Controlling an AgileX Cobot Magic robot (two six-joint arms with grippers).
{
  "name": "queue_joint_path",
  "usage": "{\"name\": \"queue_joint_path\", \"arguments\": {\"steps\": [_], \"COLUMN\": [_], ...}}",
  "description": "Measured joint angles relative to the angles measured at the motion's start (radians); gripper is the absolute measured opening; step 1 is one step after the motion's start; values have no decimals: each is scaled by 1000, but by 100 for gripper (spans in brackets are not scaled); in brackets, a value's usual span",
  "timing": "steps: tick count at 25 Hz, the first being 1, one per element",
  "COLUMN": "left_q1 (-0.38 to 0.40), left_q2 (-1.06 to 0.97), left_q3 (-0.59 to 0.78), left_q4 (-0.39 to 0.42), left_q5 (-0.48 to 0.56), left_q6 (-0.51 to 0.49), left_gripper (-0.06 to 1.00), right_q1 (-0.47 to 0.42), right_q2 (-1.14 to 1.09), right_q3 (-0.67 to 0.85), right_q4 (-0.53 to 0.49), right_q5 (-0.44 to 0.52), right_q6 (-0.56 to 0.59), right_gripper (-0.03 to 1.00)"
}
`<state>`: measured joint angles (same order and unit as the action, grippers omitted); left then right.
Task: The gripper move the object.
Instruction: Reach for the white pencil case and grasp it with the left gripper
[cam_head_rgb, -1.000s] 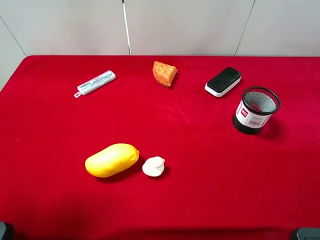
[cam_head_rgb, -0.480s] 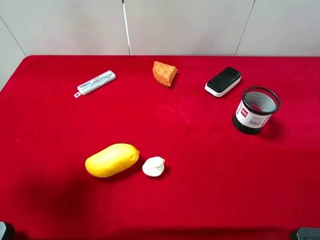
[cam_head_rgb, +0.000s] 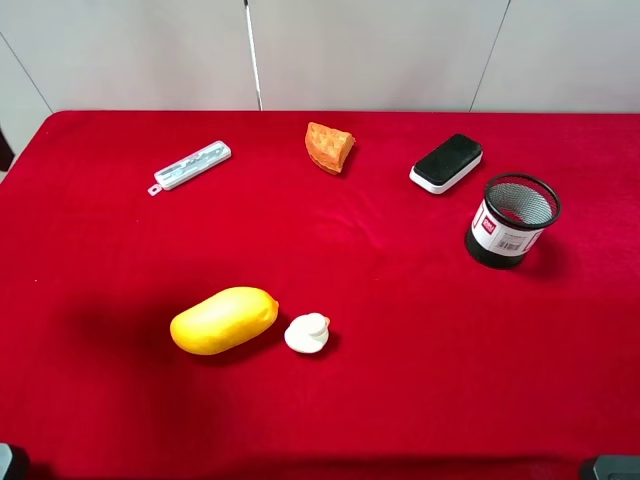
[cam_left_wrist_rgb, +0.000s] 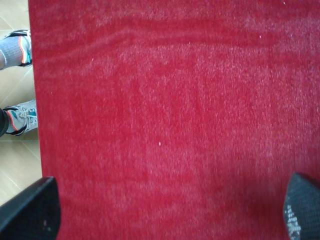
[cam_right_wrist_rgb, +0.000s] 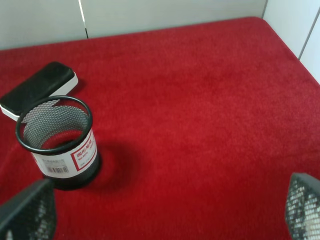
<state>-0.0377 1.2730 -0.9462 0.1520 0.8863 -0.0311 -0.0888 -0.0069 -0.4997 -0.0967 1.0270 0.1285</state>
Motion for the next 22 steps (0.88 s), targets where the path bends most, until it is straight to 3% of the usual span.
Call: {"name": "queue_joint_path", "arguments": {"steps": [22], "left_q1": [-156], "left_q2": [496], "left_q3": [-429], "left_q4": [2], "left_q5": [-4], "left_q6": [79], "left_gripper": [88], "right_q1": [0], "right_q2": [0], "right_q3": [0], "right_q4": [0], "right_q5": [0], "right_q6": [0], "right_gripper": [69]}}
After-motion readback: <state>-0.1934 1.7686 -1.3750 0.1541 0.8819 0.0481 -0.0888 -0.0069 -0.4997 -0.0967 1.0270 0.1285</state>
